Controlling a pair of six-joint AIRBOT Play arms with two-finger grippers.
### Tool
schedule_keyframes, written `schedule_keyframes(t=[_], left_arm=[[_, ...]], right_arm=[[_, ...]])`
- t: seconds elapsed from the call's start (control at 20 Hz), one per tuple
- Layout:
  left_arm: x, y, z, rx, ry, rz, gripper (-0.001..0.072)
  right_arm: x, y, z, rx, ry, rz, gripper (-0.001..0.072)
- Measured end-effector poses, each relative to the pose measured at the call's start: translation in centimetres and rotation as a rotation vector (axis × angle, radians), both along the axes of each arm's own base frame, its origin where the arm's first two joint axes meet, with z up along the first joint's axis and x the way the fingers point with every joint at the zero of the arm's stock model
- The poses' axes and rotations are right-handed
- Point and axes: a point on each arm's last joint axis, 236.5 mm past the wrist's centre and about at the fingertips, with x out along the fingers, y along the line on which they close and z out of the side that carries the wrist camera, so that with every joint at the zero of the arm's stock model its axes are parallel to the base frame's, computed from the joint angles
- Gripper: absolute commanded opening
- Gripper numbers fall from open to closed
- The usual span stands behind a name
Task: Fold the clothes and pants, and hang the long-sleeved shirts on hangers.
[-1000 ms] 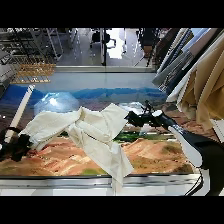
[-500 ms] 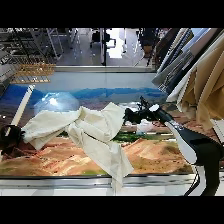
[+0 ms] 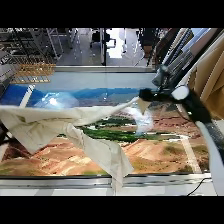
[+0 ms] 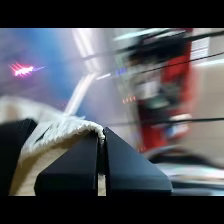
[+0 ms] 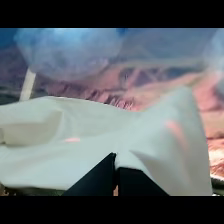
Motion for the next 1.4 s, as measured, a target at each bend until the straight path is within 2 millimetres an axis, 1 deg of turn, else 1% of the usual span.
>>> schedule_keyframes(t=[0.05,0.1,0.2,0.25,0.3,0.35,0.4,0.45,0.5,0.55,0.6,0.65,0.7,0.8,0.85,0.9,0.95,1.05,1.15,1.25,1.4], left_arm=[[-0.4,1.0,4.6,-0.037,-0.145,0.019,0.0013],[-1.3,1.9,8.6,-0.058,-0.269,0.039,0.0013],[-3.7,3.2,15.4,-0.075,-0.477,0.057,0.0013],[-4.7,3.3,17.4,-0.072,-0.537,0.056,0.0013],[-5.3,3.3,18.6,-0.061,-0.569,0.051,0.0013],[-5.5,3.0,19.0,-0.04,-0.573,0.039,0.0014],[-5.1,2.6,18.5,-0.011,-0.542,0.025,0.0014],[-4.4,2.4,17.1,0.022,-0.485,0.013,0.0013],[-3.6,2.3,15.5,0.046,-0.423,0.002,0.0014],[-2.7,2.1,13.6,0.063,-0.357,-0.018,0.0014],[-2.0,2.2,11.8,0.071,-0.303,-0.033,0.0014],[-1.3,2.2,10.0,0.071,-0.253,-0.05,0.0014],[-0.7,2.4,8.3,0.068,-0.212,-0.066,0.0016],[0.1,2.8,5.3,0.05,-0.149,-0.097,0.0016],[0.4,2.7,4.0,0.042,-0.124,-0.119,0.0016],[0.6,2.9,3.0,0.034,-0.105,-0.129,0.0016],[0.8,3.0,2.0,0.028,-0.086,-0.14,0.0016],[1.0,3.1,0.7,0.019,-0.062,-0.155,0.0016],[1.0,3.2,0.0,0.017,-0.05,-0.164,0.0016],[1.1,3.2,-0.5,0.02,-0.039,-0.169,0.0016],[1.0,3.0,-0.7,0.02,-0.035,-0.181,0.0016]], right_arm=[[-1.2,-1.2,4.0,-0.023,-0.092,-0.021,0.0014],[-2.9,-2.5,8.2,-0.048,-0.189,-0.046,0.0014],[-6.9,-4.7,15.2,-0.088,-0.356,-0.097,0.0014],[-9.0,-5.6,17.9,-0.102,-0.418,-0.117,0.0014],[-11.0,-6.1,19.5,-0.116,-0.454,-0.127,0.0014],[-12.9,-6.4,20.0,-0.139,-0.45,-0.124,0.0014],[-14.6,-6.3,18.8,-0.161,-0.396,-0.104,0.0014],[-16.1,-6.1,16.2,-0.183,-0.298,-0.07,0.0014],[-18.0,-5.7,12.4,-0.194,-0.166,-0.025,0.0014],[-20.0,-5.2,8.2,-0.193,-0.031,0.019,0.0017],[-22.3,-4.6,4.3,-0.178,0.086,0.056,0.0143],[-24.8,-4.0,0.1,-0.15,0.21,0.08,0.0445],[-27.3,-3.7,-4.0,-0.126,0.335,0.091,0.0626],[-31.7,-3.4,-11.2,-0.089,0.541,0.081,0.0626],[-33.0,-3.7,-14.0,-0.08,0.615,0.049,0.0612],[-33.2,-4.4,-16.2,-0.078,0.652,-0.01,0.0566],[-32.8,-4.8,-17.6,-0.065,0.659,-0.062,0.0562],[-30.4,-5.7,-19.4,-0.029,0.65,-0.16,0.0562],[-27.9,-7.0,-21.4,-0.023,0.68,-0.21,0.0561],[-25.7,-7.4,-23.4,-0.022,0.718,-0.168,0.0559],[-22.2,-6.5,-25.6,0.038,0.736,-0.051,0.0557]])
